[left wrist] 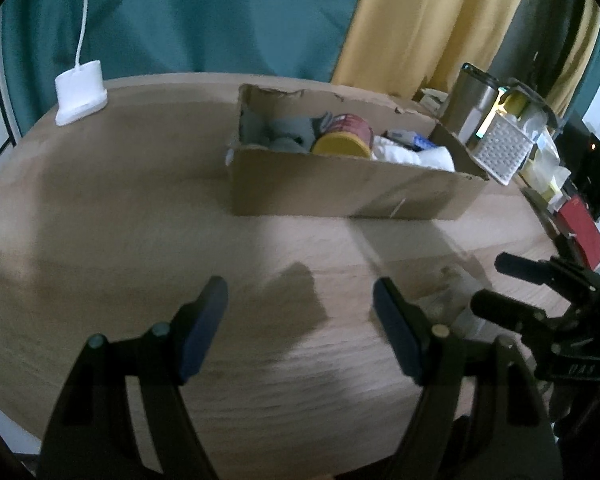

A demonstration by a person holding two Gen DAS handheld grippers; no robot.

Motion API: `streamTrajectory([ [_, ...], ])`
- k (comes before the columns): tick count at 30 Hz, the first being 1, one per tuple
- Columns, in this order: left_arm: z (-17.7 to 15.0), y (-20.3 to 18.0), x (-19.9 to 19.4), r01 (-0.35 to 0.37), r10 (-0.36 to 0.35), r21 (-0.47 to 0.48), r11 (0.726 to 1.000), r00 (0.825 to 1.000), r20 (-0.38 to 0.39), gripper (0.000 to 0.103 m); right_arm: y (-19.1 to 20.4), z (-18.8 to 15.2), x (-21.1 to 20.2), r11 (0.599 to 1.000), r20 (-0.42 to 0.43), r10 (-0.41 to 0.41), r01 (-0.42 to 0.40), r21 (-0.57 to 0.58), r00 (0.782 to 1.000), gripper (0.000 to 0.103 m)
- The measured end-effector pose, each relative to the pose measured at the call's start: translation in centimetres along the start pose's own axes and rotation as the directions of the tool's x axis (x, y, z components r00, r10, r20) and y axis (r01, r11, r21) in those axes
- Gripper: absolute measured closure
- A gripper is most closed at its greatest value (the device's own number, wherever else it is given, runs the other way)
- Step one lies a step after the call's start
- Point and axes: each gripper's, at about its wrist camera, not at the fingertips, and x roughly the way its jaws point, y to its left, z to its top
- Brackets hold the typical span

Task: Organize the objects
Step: 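Withdraw both grippers from the box and move the right gripper to the plastic bag, then grasp the translucent plastic snack bag with the right gripper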

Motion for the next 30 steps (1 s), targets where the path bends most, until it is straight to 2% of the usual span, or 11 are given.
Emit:
streamTrajectory([
  [14, -1.0, 2.5, 0.1, -0.019, 0.018, -0.032, 0.999, 1.000, -0.009, 0.027, 2.4, -0.2, 2.5, 0.998, -0.065, 0.015, -0.019, -0.063, 0.998, 0.027],
  [26, -0.9, 2.8, 0.6, -0.014, 0.013, -0.039, 0.999, 1.000, -0.026, 0.027, 3.0, -0.4, 4.6, 0.997, -0.134, 0.007, -0.018, -0.080, 0.991, 0.027],
  [30, -0.8, 2.6, 0.7, -0.013, 0.012, -0.035, 0.999, 0.999, -0.033, 0.027, 3.0, -0.6, 4.4, 0.996, -0.131, 0.011, -0.023, -0.083, 0.991, 0.029],
])
